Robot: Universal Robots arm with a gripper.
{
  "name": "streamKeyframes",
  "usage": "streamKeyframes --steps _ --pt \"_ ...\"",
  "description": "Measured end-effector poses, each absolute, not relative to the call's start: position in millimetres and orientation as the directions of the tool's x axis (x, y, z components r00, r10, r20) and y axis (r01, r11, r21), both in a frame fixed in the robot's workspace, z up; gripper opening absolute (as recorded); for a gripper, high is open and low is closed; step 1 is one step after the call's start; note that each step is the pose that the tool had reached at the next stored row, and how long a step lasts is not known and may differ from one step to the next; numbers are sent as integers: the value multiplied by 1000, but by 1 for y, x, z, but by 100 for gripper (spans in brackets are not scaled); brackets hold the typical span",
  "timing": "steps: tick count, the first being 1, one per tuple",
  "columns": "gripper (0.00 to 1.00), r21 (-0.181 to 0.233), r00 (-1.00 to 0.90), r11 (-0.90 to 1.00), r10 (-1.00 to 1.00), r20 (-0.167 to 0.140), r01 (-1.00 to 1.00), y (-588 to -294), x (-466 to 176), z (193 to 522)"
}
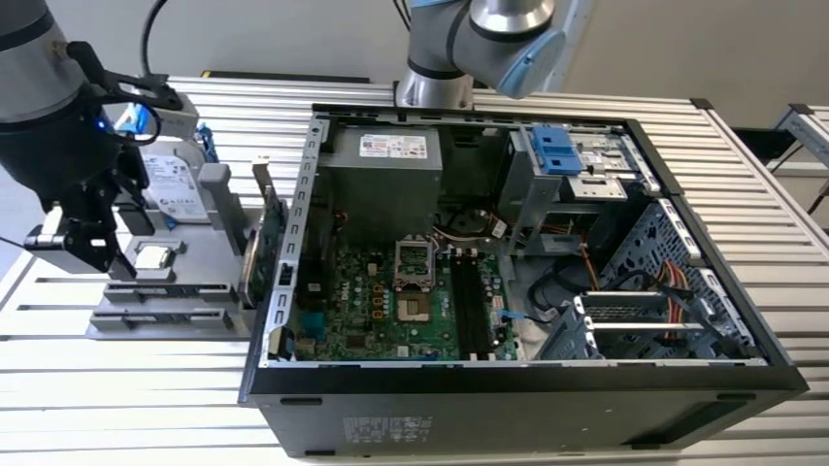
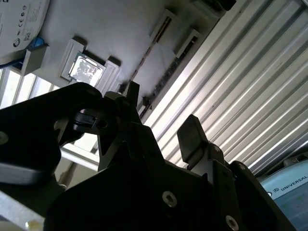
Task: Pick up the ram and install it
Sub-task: 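Pick up the ram and move it above insertion slot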
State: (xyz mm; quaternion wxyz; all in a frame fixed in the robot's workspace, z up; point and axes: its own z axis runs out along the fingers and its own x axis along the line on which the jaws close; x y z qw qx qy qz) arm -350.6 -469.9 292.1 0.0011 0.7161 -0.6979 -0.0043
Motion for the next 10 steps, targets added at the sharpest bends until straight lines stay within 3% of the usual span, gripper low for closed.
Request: streamKeyframes --steps 10 --pt "100 9 26 -26 -1000 -6 -1000 -470 -351 290"
